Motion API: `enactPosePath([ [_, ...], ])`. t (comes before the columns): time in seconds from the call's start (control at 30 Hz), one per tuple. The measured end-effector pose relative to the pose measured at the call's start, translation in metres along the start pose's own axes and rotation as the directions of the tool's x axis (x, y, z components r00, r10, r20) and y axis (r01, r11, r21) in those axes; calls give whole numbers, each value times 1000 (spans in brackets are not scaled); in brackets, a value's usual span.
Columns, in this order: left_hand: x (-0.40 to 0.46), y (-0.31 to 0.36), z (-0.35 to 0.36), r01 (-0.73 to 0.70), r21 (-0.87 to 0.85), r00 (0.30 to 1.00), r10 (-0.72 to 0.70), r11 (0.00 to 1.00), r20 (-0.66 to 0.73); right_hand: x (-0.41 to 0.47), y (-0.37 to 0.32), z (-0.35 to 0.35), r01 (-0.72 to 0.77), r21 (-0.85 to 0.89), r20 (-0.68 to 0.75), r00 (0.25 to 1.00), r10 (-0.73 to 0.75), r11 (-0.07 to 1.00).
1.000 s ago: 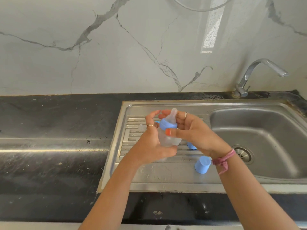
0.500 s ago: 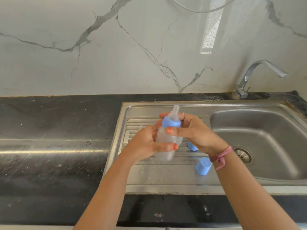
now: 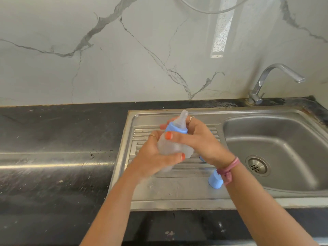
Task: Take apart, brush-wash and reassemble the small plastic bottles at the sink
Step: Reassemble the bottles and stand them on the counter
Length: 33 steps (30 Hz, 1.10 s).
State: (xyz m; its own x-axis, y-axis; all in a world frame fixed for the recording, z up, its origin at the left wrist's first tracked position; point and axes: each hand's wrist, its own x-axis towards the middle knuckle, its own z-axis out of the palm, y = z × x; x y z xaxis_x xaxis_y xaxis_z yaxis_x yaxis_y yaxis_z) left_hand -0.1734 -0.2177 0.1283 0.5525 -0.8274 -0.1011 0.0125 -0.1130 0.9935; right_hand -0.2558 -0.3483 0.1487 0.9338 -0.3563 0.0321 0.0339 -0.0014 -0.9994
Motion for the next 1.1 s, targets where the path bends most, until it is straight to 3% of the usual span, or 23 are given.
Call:
enactPosePath([
  [0.07, -2, 6, -12, 131, -106, 933, -86, 986, 350, 1, -2, -9, -40, 109, 223, 975, 15, 993],
  [0.13, 1, 6, -22, 271, -225, 793, -84, 936, 603, 1, -4, -9, -67, 210, 310, 951, -1, 975],
  [0.2, 5, 4, -23, 369, -303, 673, -28, 879, 739, 2, -9, -5, -58, 240, 326, 945, -24, 969],
  [0.23, 6, 4, -20, 363, -300, 667, -22, 882, 744, 3, -12, -4, -43, 220, 316, 948, -30, 975],
  [0.3, 5, 7, -8, 306, -266, 749, -58, 914, 660, 8, -16, -2, -13, 193, 258, 965, -38, 981],
  [0.4, 5, 17, 6, 192, -176, 909, -108, 965, 402, 10, -22, -2, -15, 239, 106, 994, -10, 971],
  [0.53, 11, 15, 23, -20, 70, 998, 16, 997, 59, 2, -21, 9, 73, 151, -183, 982, -44, 986],
  [0.67, 15, 2, 47, 13, 445, 946, 133, 895, -297, -1, -9, 21, 153, -23, -481, 865, -145, 988],
  [0.73, 12, -3, 57, 25, 471, 916, 168, 882, -364, -4, -3, 24, 161, -96, -528, 828, -187, 982],
  [0.8, 7, -9, 62, 6, 435, 922, 164, 900, -350, -13, 1, 12, 117, -155, -427, 888, -173, 981],
  [0.87, 4, -13, 56, -37, 429, 951, 164, 903, -263, -30, -3, -17, 84, -232, -119, 986, -114, 969],
  [0.9, 4, -15, 50, -31, 387, 959, 136, 922, -247, -43, -6, -35, 66, -263, -17, 997, -73, 963],
  [0.97, 5, -22, 34, 21, 251, 959, 52, 968, -280, -65, 1, -69, -36, -342, -124, 992, -8, 939],
  [1.03, 8, -30, 21, 86, 240, 938, 3, 967, -348, -72, 31, -94, -226, -598, -333, 943, 18, 769],
  [1.1, 7, -36, 19, 135, 249, 916, -25, 959, -400, -75, 74, -101, -327, -771, -297, 944, 145, 547],
])
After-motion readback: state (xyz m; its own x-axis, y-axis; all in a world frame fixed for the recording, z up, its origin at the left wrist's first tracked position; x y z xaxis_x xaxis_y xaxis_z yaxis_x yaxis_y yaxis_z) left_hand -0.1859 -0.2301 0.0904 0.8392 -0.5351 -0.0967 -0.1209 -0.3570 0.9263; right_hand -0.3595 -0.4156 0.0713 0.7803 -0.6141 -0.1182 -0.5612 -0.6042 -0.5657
